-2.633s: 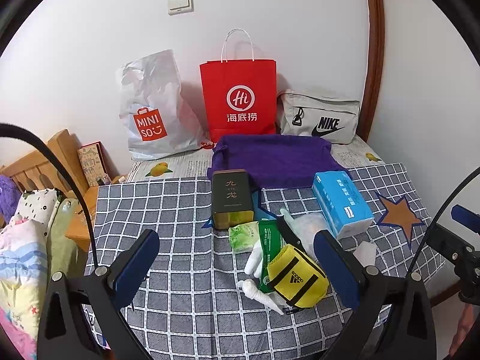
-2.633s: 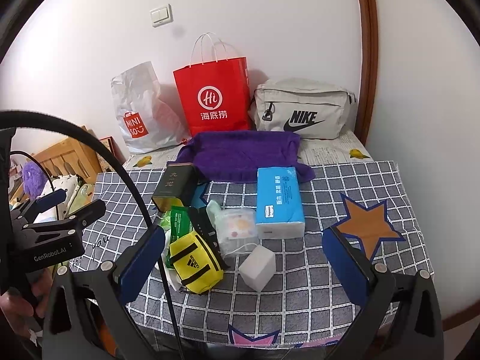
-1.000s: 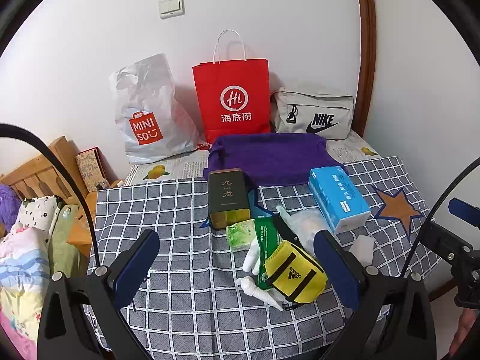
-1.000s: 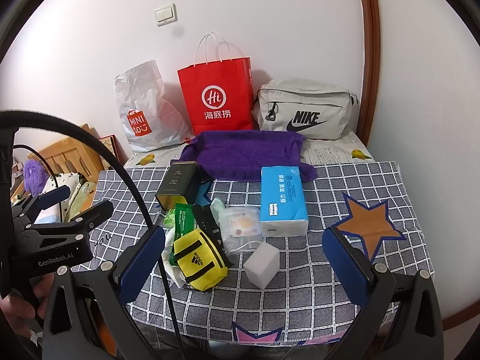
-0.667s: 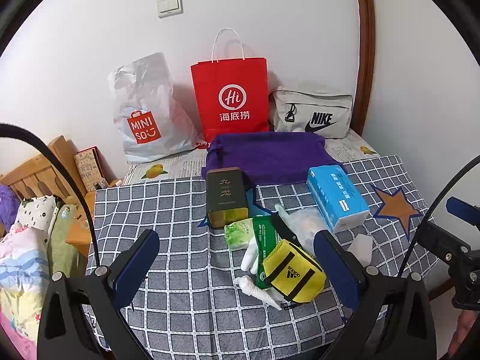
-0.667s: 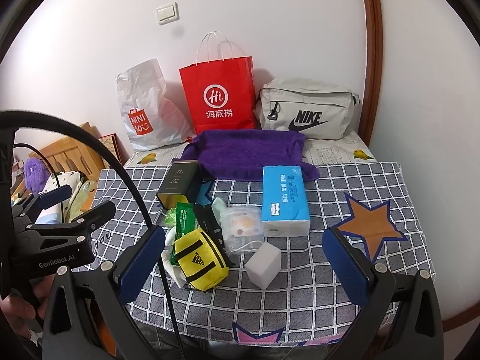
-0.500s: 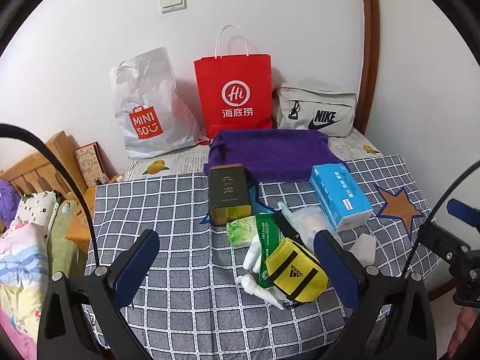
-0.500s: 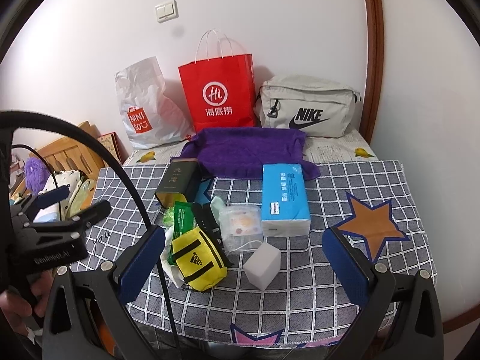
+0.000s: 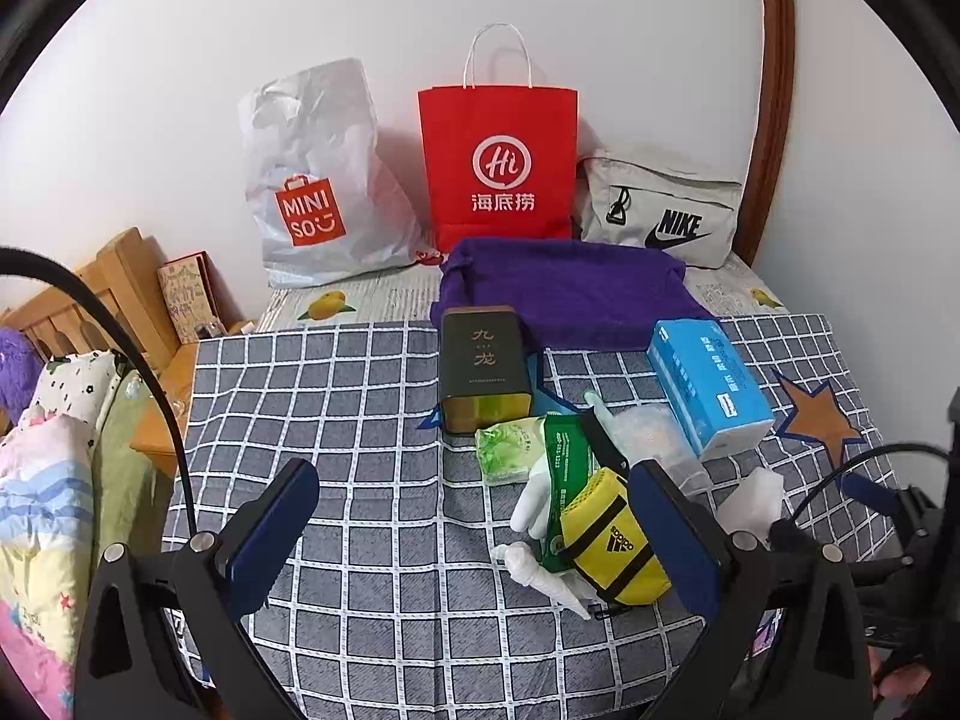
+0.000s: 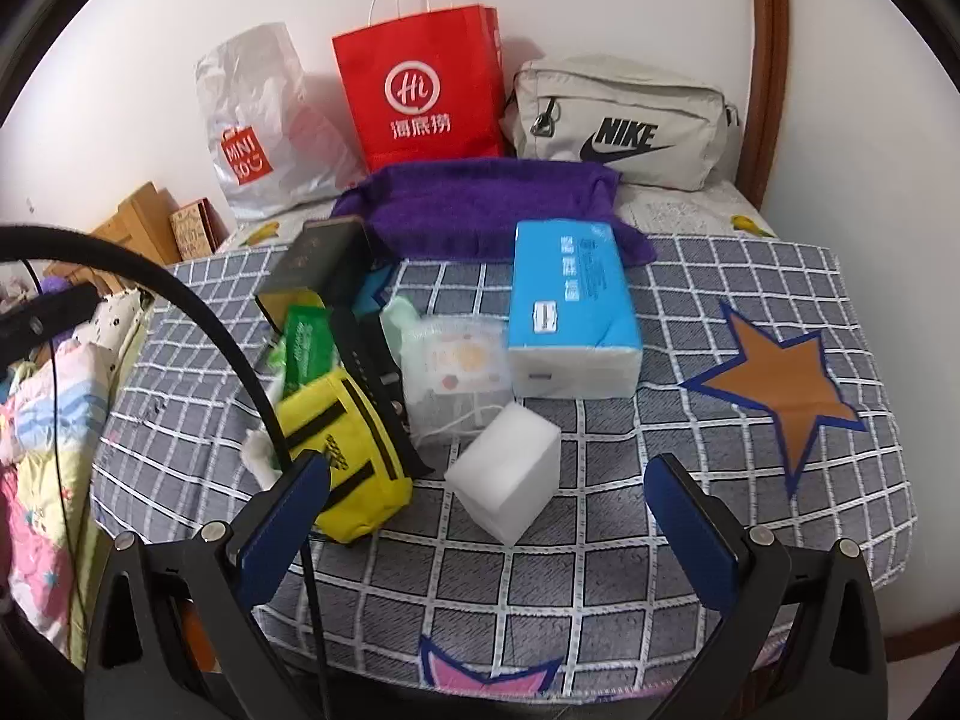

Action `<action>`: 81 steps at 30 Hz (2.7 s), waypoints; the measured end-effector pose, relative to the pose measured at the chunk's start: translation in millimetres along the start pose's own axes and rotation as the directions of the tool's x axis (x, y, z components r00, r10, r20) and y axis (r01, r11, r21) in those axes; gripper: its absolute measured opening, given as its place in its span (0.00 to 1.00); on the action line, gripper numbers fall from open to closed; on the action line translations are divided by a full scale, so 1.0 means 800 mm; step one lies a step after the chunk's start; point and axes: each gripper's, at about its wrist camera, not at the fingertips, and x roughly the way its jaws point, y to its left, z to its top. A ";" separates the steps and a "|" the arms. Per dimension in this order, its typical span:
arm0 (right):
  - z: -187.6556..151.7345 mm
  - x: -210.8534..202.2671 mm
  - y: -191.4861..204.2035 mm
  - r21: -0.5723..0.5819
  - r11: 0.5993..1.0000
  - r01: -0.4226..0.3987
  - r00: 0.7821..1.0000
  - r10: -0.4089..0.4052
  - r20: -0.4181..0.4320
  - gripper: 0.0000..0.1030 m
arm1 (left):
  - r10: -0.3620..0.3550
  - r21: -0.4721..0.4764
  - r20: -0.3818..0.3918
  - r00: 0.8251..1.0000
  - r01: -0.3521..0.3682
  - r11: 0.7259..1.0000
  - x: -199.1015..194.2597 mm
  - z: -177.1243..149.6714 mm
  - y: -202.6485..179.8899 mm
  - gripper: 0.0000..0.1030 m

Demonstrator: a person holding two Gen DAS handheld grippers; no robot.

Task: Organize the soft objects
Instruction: 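Close the right tool on the white foam block, then grasp the yellow Adidas pouch with the left tool while the right tool holds the white block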

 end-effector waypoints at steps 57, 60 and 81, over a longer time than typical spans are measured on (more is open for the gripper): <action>0.013 0.060 -0.061 -0.040 0.999 0.009 0.999 -0.007 0.041 0.50 | -0.243 0.082 -0.279 0.929 0.275 0.958 0.154 -0.046 -0.069 0.96; 0.009 0.059 -0.067 -0.032 0.999 0.010 0.999 -0.009 0.041 0.50 | -0.247 0.100 -0.251 0.936 0.279 0.955 0.155 -0.041 -0.069 0.96; -0.002 0.079 -0.084 -0.005 1.000 -0.015 1.000 0.015 0.001 0.50 | -0.333 0.178 -0.328 0.884 0.403 0.898 0.195 -0.057 -0.081 0.29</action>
